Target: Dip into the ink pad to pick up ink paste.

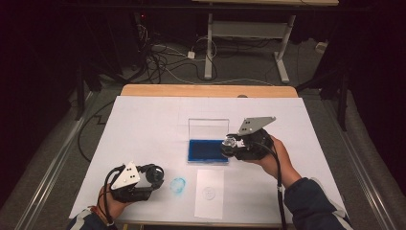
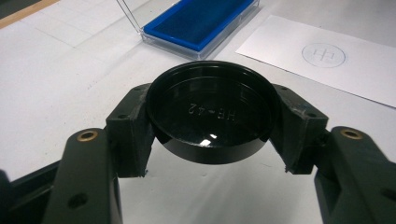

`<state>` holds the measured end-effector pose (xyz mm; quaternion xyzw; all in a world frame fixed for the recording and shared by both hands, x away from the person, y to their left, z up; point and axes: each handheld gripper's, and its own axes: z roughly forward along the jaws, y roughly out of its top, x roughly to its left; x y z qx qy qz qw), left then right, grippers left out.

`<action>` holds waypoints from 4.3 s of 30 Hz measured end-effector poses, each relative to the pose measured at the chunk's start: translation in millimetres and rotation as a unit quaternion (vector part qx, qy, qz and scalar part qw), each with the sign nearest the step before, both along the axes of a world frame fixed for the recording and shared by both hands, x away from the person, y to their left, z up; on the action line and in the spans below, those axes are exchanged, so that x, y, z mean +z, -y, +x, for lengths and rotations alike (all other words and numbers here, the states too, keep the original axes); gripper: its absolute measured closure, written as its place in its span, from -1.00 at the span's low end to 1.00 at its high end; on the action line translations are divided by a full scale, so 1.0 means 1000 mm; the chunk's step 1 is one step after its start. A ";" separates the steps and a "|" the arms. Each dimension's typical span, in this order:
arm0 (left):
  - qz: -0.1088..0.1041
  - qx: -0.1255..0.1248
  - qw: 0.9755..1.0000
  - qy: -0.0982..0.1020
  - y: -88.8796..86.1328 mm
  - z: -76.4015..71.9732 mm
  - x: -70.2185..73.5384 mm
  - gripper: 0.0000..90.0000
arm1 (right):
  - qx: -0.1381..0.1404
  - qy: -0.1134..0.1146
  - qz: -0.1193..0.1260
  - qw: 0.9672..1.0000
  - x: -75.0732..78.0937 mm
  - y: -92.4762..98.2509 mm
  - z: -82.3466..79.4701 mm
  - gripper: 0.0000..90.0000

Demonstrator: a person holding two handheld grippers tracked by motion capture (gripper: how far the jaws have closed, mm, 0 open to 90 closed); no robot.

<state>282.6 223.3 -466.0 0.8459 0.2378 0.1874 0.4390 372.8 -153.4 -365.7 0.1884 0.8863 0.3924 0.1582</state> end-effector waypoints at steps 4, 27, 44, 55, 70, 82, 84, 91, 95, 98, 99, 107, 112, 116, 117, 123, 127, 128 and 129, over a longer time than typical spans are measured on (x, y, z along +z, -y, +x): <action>-0.003 -0.005 1.000 0.002 0.002 0.000 0.001 -0.19 | 0.000 -0.003 -0.005 1.000 0.001 -0.010 0.011 0.27; 0.003 -0.012 1.000 -0.002 0.002 0.001 -0.001 -0.19 | -0.004 -0.033 -0.018 0.999 -0.015 -0.048 0.047 0.27; -0.012 -0.007 1.000 -0.003 0.003 0.000 -0.002 -0.19 | -0.015 -0.065 -0.045 0.997 -0.056 -0.063 0.061 0.27; 0.008 -0.016 1.000 -0.003 0.003 0.001 -0.001 -0.19 | -0.026 -0.093 -0.025 0.995 -0.065 -0.055 0.068 0.27; 0.007 -0.017 1.000 -0.003 0.004 0.000 -0.001 -0.19 | -0.028 -0.093 -0.025 0.995 -0.063 -0.054 0.064 0.27; 0.011 -0.021 1.000 -0.005 0.005 0.001 -0.001 -0.19 | -0.029 -0.108 -0.002 0.994 -0.069 -0.053 0.056 0.27; 0.012 -0.021 1.000 -0.006 0.005 0.001 -0.002 -0.19 | -0.031 -0.108 -0.003 0.994 -0.069 -0.054 0.055 0.27; 0.013 -0.021 1.000 -0.007 0.005 0.001 -0.002 -0.19 | -0.031 -0.112 0.007 0.993 -0.071 -0.053 0.056 0.27; 0.014 -0.022 1.000 -0.006 0.005 0.000 -0.002 -0.19 | -0.030 -0.112 0.007 0.993 -0.071 -0.052 0.057 0.27; 0.013 -0.022 1.000 -0.007 0.005 0.001 -0.002 -0.19 | -0.031 -0.110 0.005 0.993 -0.071 -0.053 0.056 0.27; 0.014 -0.022 1.000 -0.007 0.005 0.001 -0.002 -0.19 | -0.031 -0.110 0.004 0.993 -0.071 -0.053 0.056 0.27; 0.014 -0.022 1.000 -0.007 0.005 0.001 -0.002 -0.19 | -0.034 -0.111 0.001 0.993 -0.071 -0.053 0.056 0.27; 0.013 -0.024 1.000 -0.007 0.005 0.001 -0.001 -0.19 | -0.035 -0.108 -0.005 0.994 -0.070 -0.055 0.055 0.28; 0.015 -0.025 1.000 -0.007 0.006 0.001 -0.002 -0.19 | -0.038 -0.107 -0.006 0.993 -0.070 -0.055 0.054 0.28; 0.016 -0.026 1.000 -0.007 0.006 0.001 -0.002 -0.19 | -0.038 -0.107 -0.007 0.993 -0.070 -0.055 0.054 0.28; 0.016 -0.025 1.000 -0.006 0.006 0.000 -0.001 -0.19 | -0.039 -0.115 -0.009 0.993 -0.069 -0.055 0.055 0.27; 0.013 -0.023 1.000 -0.004 0.005 0.000 0.000 -0.19 | -0.038 -0.110 -0.022 0.993 -0.065 -0.056 0.054 0.27; 0.013 -0.023 1.000 -0.003 0.005 0.000 0.000 -0.19 | -0.040 -0.105 -0.020 0.993 -0.063 -0.056 0.053 0.27; 0.013 -0.022 1.000 -0.004 0.004 0.001 0.000 -0.19 | -0.042 -0.106 -0.012 0.993 -0.061 -0.055 0.052 0.27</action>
